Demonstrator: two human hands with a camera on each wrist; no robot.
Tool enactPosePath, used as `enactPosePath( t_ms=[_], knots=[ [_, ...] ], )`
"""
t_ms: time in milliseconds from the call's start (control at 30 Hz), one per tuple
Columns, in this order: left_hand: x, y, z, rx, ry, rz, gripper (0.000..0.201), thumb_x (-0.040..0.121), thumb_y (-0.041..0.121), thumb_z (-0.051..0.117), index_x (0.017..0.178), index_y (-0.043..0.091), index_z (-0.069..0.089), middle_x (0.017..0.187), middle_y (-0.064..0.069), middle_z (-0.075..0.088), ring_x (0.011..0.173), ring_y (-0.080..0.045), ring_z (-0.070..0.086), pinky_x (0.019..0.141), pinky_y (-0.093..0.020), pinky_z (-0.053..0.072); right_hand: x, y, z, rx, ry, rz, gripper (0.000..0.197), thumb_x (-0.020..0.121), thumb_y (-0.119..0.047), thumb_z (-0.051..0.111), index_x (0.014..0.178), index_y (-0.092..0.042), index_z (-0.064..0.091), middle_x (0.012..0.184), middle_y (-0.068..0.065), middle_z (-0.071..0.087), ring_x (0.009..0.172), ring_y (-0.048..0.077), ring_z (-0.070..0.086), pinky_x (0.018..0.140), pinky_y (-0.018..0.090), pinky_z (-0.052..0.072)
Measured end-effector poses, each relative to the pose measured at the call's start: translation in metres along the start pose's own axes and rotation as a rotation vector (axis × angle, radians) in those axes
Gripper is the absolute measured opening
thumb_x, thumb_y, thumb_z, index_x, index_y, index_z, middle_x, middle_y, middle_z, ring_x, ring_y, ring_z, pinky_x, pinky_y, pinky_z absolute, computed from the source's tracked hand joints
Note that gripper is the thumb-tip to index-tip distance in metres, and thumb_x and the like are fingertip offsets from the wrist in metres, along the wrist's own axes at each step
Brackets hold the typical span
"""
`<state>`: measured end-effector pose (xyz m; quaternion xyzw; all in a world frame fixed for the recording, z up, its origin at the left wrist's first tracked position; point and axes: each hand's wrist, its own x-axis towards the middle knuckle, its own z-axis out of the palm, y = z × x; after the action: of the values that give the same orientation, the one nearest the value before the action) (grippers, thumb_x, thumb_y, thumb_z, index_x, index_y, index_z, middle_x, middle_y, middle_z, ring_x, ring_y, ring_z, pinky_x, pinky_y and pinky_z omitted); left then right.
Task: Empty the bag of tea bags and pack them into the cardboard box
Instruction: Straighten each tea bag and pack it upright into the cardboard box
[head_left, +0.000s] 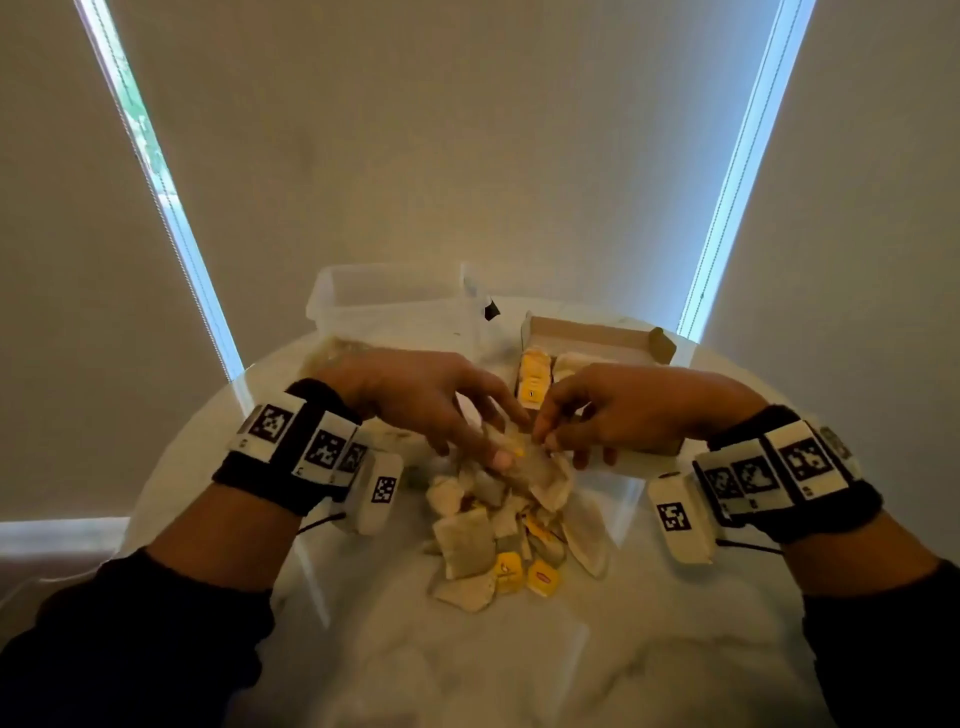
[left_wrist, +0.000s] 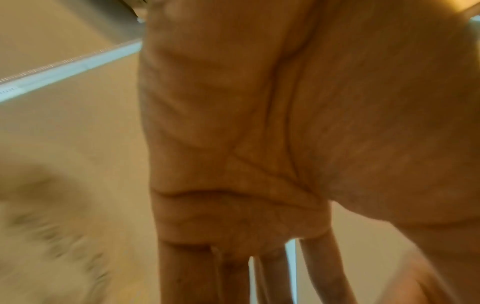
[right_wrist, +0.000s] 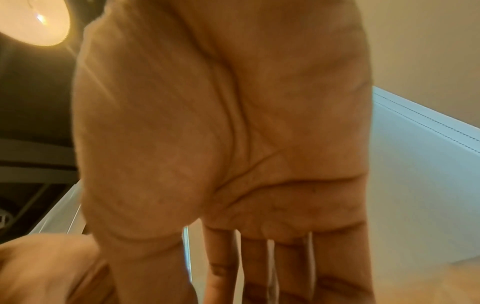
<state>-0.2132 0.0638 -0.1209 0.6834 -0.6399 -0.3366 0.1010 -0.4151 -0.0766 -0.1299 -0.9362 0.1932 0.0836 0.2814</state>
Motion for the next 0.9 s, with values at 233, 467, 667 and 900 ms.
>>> enactPosePath(
  t_ms=[233, 467, 667, 900],
  knots=[
    [0.006, -0.007, -0.014, -0.149, 0.46, 0.109, 0.039, 0.093, 0.061, 0.065, 0.118, 0.033, 0.075, 0.108, 0.015, 0.079, 0.088, -0.007, 0.077, 0.069, -0.026, 0.055, 0.017, 0.01, 0.016, -0.238, -0.053, 0.004, 0.047, 0.091, -0.025, 0.081, 0.133, -0.039, 0.064, 0.116, -0.021, 0.064, 0.094, 0.006, 0.065, 0.091, 0.033, 0.059],
    [0.027, -0.029, 0.0, -0.1, 0.306, -0.029, 0.041, 0.095, 0.064, 0.064, 0.117, 0.032, 0.075, 0.107, 0.015, 0.079, 0.089, -0.005, 0.076, 0.075, -0.028, 0.055, 0.024, 0.02, 0.026, -0.293, 0.03, -0.02, 0.049, 0.089, -0.004, 0.071, 0.127, -0.035, 0.061, 0.103, -0.013, 0.065, 0.091, 0.009, 0.06, 0.076, 0.023, 0.051],
    [0.031, -0.027, 0.019, -0.12, 0.264, 0.017, 0.038, 0.101, 0.071, 0.041, 0.124, 0.057, 0.067, 0.119, 0.022, 0.07, 0.077, -0.006, 0.066, 0.063, -0.024, 0.056, 0.0, 0.004, -0.006, -0.129, 0.17, -0.102, 0.04, 0.092, -0.017, 0.076, 0.119, -0.045, 0.063, 0.103, -0.023, 0.074, 0.097, -0.004, 0.068, 0.087, 0.026, 0.06],
    [0.024, -0.021, 0.019, -0.379, 0.426, 0.15, 0.03, 0.105, 0.06, 0.043, 0.115, 0.05, 0.07, 0.09, 0.019, 0.077, 0.06, -0.018, 0.071, 0.049, -0.027, 0.052, 0.013, -0.017, -0.008, 0.145, 0.582, -0.366, 0.02, 0.094, -0.036, 0.077, 0.111, -0.035, 0.067, 0.102, -0.019, 0.074, 0.101, 0.003, 0.071, 0.091, 0.033, 0.063]
  ],
)
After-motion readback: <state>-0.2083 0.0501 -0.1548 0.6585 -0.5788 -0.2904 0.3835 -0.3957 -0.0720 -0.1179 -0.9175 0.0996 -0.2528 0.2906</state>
